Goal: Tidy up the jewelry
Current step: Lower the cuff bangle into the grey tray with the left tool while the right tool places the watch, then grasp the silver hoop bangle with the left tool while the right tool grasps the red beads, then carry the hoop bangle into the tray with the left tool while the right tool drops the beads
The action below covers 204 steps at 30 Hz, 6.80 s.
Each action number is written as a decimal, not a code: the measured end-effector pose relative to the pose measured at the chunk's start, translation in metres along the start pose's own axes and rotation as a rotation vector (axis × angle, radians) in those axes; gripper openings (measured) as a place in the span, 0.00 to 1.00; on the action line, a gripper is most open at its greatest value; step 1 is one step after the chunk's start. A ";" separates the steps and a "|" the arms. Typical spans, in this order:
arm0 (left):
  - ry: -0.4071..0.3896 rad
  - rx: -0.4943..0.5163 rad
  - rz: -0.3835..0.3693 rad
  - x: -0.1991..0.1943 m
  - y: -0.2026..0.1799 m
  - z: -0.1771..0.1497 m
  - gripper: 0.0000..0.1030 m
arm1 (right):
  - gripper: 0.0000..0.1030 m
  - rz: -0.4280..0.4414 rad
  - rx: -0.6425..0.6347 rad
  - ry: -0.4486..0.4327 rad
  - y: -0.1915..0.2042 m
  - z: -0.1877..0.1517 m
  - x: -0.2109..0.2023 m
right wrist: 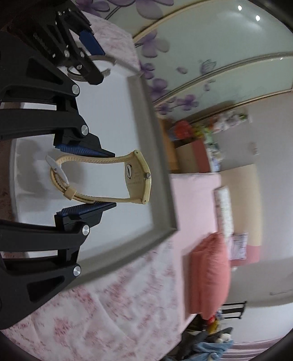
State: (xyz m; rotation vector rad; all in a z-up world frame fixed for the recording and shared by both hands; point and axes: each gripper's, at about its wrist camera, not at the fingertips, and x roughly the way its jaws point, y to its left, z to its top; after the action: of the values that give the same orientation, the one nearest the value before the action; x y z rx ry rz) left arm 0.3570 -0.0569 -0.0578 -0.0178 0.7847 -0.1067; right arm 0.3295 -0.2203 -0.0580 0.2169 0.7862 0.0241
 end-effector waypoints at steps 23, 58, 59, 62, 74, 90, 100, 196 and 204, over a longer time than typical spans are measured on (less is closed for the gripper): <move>-0.025 -0.048 0.052 -0.093 0.076 -0.042 0.75 | 0.61 0.087 -0.062 -0.149 -0.007 -0.040 -0.129; 0.174 0.008 0.071 -0.053 0.035 -0.090 0.66 | 0.63 0.129 -0.085 -0.098 0.003 -0.102 -0.147; 0.167 -0.017 0.056 -0.054 0.040 -0.089 0.66 | 0.63 0.129 -0.090 -0.101 0.004 -0.103 -0.148; 0.139 -0.076 0.021 -0.061 0.052 -0.084 0.66 | 0.63 0.134 -0.106 -0.105 0.009 -0.104 -0.149; -0.056 -0.179 -0.037 -0.107 0.076 -0.066 0.66 | 0.63 0.188 -0.183 -0.070 0.036 -0.112 -0.145; -0.101 -0.279 0.091 -0.137 0.138 -0.064 0.66 | 0.63 0.222 -0.466 0.144 0.137 -0.130 -0.089; -0.100 -0.292 0.085 -0.139 0.142 -0.067 0.66 | 0.13 0.230 -0.487 0.194 0.138 -0.130 -0.080; -0.268 -0.002 0.108 -0.037 0.002 -0.007 0.66 | 0.09 0.064 -0.217 -0.424 0.022 -0.007 -0.072; -0.258 0.009 0.095 -0.031 0.003 -0.008 0.81 | 0.46 0.126 -0.152 -0.331 0.013 -0.001 -0.063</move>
State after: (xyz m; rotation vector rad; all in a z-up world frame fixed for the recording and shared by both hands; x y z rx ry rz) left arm 0.3296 -0.0503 -0.0420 0.0137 0.5267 -0.0173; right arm 0.2845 -0.2138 -0.0119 0.1212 0.4373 0.1627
